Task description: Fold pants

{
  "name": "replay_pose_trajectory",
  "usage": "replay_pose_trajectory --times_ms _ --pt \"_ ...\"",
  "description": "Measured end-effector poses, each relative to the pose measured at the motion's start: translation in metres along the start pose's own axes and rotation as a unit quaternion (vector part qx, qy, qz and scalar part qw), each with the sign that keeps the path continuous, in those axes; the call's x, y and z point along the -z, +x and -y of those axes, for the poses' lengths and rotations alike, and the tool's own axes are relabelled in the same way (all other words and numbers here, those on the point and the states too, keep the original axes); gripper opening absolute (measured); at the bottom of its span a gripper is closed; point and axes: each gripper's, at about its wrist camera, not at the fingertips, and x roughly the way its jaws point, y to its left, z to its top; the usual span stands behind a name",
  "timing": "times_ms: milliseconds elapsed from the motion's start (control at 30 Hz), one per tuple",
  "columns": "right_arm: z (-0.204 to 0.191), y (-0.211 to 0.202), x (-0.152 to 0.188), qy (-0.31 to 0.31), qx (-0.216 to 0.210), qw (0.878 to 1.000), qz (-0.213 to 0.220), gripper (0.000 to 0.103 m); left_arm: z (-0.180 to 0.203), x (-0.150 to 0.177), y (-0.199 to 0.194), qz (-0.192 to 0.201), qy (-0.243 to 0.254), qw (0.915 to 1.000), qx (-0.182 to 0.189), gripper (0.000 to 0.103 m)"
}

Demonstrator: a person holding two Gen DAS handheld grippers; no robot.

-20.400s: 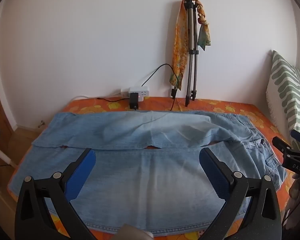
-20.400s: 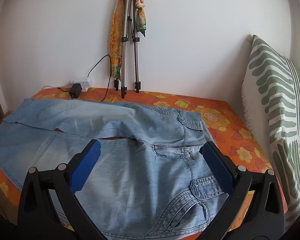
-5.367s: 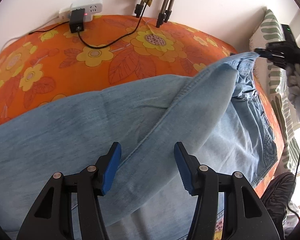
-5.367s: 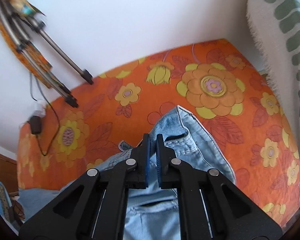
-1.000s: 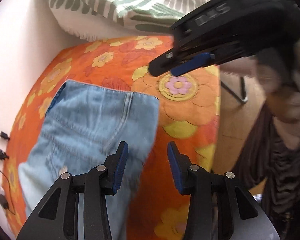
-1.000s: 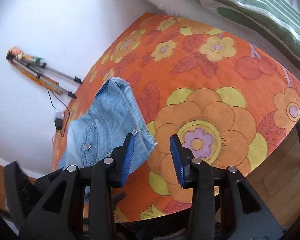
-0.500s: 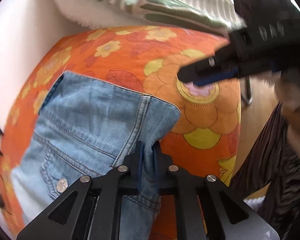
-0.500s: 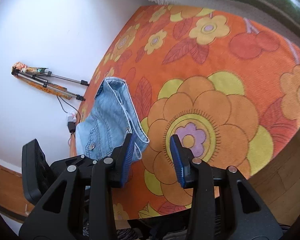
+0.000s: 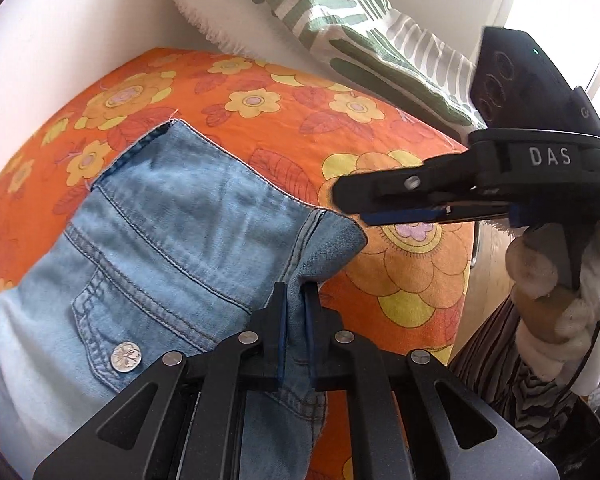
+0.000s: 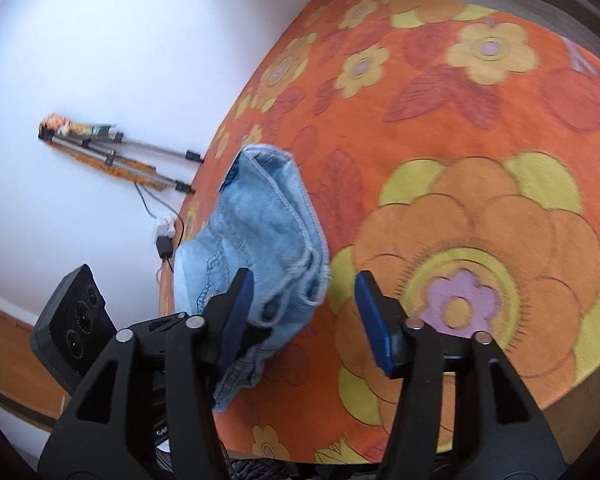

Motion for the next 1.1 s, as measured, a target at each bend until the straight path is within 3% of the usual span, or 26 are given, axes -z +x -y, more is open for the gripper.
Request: replay_pose_trajectory --times_ms 133,367,500,533,667,767,833,900,967,1100 --pt "-0.003 0.018 0.001 -0.003 0.016 1.0 -0.026 0.056 -0.005 -0.001 0.0 0.007 -0.007 0.9999 0.009 0.007" --pt "-0.003 0.024 0.0 0.011 -0.014 0.999 -0.037 0.055 -0.003 -0.002 -0.001 0.006 -0.011 0.9998 0.018 0.009" --pt "-0.014 0.031 0.003 -0.015 0.001 0.999 -0.039 0.024 -0.012 -0.001 -0.023 0.009 -0.037 0.9988 0.03 0.019" --pt "-0.015 0.031 0.003 -0.019 0.005 0.999 -0.036 0.021 -0.016 0.002 -0.033 0.019 -0.039 0.9986 0.03 0.02" --pt "-0.021 0.02 0.006 -0.038 0.015 0.999 -0.02 0.013 -0.051 0.026 -0.075 0.055 -0.069 0.9961 -0.012 0.021" --pt "-0.052 -0.013 0.01 -0.087 0.024 0.996 0.029 0.01 -0.087 0.057 -0.103 0.074 -0.097 0.9902 -0.069 0.021" --pt "-0.079 -0.044 0.013 -0.121 0.026 0.99 0.067 0.009 -0.109 0.077 -0.113 0.076 -0.131 0.9853 -0.079 0.021" --pt "-0.09 -0.065 0.019 -0.136 0.044 0.986 0.087 0.008 -0.126 0.097 -0.118 0.074 -0.158 0.9808 -0.088 0.021" --pt "-0.087 -0.064 0.025 -0.149 0.086 0.982 0.08 0.008 -0.136 0.114 -0.115 0.059 -0.173 0.979 -0.091 0.021" --pt "-0.053 -0.032 0.036 -0.119 0.153 0.981 0.02 0.008 -0.142 0.14 -0.106 0.032 -0.182 0.9785 -0.091 0.021"
